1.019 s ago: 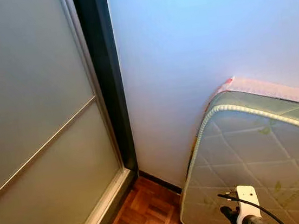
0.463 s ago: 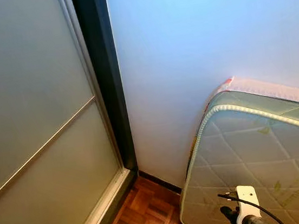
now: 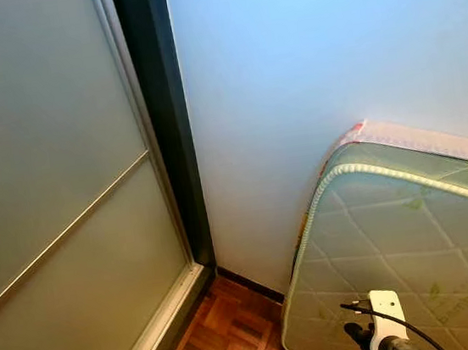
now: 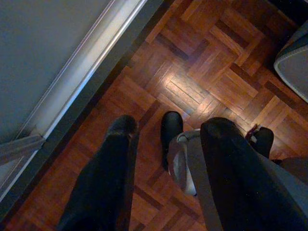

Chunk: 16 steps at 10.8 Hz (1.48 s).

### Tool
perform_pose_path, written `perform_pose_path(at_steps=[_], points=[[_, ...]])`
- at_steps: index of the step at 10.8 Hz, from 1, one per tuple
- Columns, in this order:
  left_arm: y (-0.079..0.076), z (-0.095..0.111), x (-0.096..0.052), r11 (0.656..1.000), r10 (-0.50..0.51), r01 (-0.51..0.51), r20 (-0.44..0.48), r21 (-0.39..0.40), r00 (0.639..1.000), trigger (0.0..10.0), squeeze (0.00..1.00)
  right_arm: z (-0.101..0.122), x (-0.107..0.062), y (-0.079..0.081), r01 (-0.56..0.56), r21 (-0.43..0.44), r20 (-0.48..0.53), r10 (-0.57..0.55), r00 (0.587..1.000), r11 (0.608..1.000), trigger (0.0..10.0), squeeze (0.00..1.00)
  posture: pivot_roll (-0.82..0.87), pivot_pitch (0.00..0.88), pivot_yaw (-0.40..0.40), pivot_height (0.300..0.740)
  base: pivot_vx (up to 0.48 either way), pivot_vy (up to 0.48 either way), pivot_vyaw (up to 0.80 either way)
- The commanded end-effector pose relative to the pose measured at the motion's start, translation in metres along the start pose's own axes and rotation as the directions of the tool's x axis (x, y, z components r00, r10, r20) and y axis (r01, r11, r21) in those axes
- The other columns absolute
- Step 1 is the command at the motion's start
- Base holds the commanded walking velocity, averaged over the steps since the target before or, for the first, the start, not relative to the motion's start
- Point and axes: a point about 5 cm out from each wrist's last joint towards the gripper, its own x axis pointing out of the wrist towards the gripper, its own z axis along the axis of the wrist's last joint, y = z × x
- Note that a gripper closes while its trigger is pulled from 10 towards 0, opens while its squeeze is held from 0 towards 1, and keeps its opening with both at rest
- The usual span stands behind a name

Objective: Clean up the room

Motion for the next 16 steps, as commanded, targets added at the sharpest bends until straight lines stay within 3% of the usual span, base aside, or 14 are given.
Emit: perform_pose_path(at_steps=[1, 9, 16], points=[[0.0010, -0.0098, -0.0017, 1.000, 0.000, -0.001, -0.032, -0.008, 0.999, 10.0, 0.00, -0.0010, -0.0007, -0.0030, 0.004, -0.002, 0.000, -0.004, 1.000, 1.000, 10.0, 0.00, 0.21, 0.007, -0.064, 0.740, 0.000, 0.000, 0.00], [0.0027, -0.0091, -0.0017, 1.000, 0.006, -0.006, -0.030, -0.004, 1.000, 10.0, 0.00, 0.0003, -0.0003, -0.0008, -0.001, 0.000, 0.011, 0.001, 1.000, 1.000, 10.0, 0.00, 0.19, 0.006, -0.048, 0.740, 0.000, 0.000, 0.00], [0.0001, -0.0066, -0.0009, 1.000, 0.002, -0.003, -0.027, -0.015, 1.000, 10.0, 0.00, -0.0001, -0.0007, -0.0028, 0.001, 0.005, 0.008, -0.001, 1.000, 1.000, 10.0, 0.00, 0.20, 0.016, -0.065, 0.740, -0.261, 0.000, 0.00]])
